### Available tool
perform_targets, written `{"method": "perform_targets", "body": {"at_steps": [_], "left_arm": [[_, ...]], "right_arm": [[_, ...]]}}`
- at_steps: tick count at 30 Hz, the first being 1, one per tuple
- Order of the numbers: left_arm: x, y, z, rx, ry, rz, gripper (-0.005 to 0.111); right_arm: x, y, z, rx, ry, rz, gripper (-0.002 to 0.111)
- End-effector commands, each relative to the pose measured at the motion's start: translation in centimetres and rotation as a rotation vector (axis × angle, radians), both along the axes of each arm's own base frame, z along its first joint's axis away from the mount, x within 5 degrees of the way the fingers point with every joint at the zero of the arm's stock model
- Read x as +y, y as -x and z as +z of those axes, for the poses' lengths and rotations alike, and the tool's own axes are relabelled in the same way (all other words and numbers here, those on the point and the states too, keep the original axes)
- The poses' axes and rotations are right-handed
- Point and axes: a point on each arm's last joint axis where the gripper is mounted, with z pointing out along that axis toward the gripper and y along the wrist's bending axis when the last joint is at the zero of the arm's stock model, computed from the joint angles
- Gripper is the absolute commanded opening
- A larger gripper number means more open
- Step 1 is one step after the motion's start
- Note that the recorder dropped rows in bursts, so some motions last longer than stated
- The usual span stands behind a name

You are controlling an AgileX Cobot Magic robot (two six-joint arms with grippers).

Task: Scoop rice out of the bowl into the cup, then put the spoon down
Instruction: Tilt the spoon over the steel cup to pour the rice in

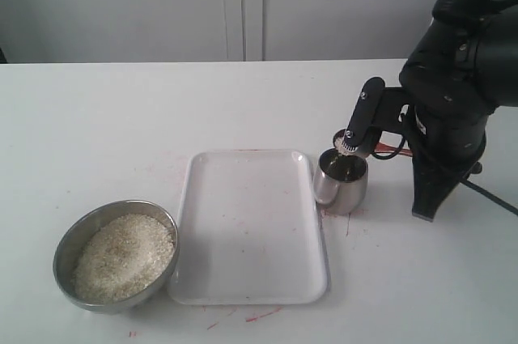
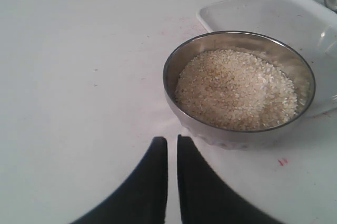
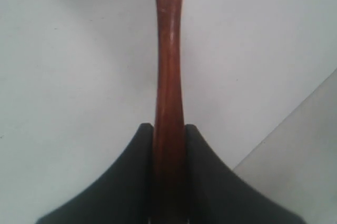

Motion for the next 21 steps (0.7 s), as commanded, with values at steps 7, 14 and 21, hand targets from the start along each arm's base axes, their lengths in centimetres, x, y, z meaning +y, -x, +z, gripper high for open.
{"method": "perform_targets", "body": {"at_steps": [7,14,21], "left_arm": [[0.0,0.0,0.1,-0.002,0.009,-0.005,0.014],[0.0,0.0,0.1,-0.002,0.009,-0.005,0.014],[-0.1,0.0,0.1,-0.002,0.009,-0.007,0.014]], "right_arm": [[-0.5,-0.1,0.3,0.022,0.105,0.082,0.000],[0.7,-0.1,0.9,-0.009,0.215,0.188,0.000],[0.8,-0.2,1.1,-0.017,0.252,0.208,0.000]]}}
